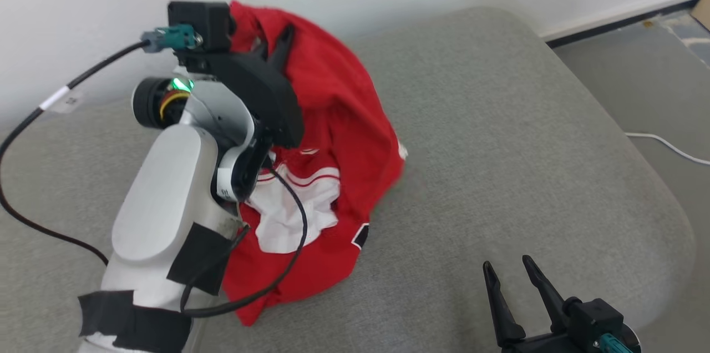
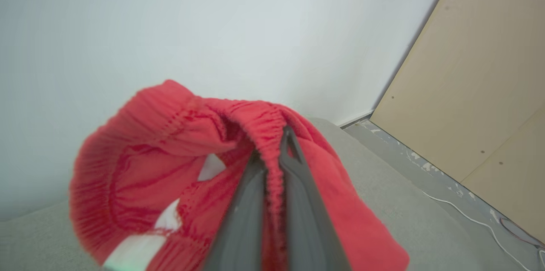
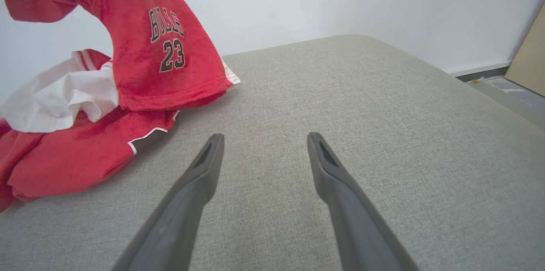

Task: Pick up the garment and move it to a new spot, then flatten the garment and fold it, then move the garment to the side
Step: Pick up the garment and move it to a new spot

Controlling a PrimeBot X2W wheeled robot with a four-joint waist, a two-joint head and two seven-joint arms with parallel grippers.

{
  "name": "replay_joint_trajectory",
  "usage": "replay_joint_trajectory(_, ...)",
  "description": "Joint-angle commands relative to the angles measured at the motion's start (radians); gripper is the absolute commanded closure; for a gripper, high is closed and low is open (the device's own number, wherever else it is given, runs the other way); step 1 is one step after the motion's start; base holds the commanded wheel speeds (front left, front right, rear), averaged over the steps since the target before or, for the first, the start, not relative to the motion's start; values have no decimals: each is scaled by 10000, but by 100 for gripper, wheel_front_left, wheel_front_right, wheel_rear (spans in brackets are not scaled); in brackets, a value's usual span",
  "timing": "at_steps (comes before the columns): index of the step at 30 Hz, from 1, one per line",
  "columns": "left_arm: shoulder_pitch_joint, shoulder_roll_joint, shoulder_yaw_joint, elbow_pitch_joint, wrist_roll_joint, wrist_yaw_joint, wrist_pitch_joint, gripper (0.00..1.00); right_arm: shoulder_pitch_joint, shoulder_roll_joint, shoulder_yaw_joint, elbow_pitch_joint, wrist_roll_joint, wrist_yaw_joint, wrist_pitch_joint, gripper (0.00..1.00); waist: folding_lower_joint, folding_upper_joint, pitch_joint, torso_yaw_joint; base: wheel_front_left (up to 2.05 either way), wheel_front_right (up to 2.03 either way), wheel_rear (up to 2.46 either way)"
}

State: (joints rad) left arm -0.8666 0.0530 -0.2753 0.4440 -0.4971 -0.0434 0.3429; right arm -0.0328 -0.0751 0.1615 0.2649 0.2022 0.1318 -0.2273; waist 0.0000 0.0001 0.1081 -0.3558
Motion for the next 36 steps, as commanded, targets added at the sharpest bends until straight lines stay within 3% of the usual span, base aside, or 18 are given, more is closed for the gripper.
replay_joint_trajectory(1, -204, -15, 54, -102, -53, 94, -202, 100, 132, -52, 4, -55, 47, -22, 43, 0, 0, -1, -300, 357, 0, 0, 0)
replay_joint_trajectory(5, -474, -1, 73, -258, -179, 133, -465, 100, 246, -71, -50, -160, 72, -22, 99, 0, 0, -1, -564, 835, 0, 0, 0)
replay_joint_trajectory(14, -753, 1361, 576, -906, 46, 343, 83, 100, 554, 24, -1, -883, 122, -22, 217, 0, 0, -1, -770, 2388, 0, 0, 0)
replay_joint_trajectory(29, 367, 3676, 1990, -2146, 14, 595, 204, 100, 166, 17, 436, -2349, -279, -22, 769, 0, 0, -1, -160, 4551, 0, 0, 0)
replay_joint_trajectory(36, 938, 4081, 2495, -1982, -54, 657, -501, 100, -163, -285, 823, -2975, -368, -22, 1152, 0, 0, -1, 552, 5244, 0, 0, 0)
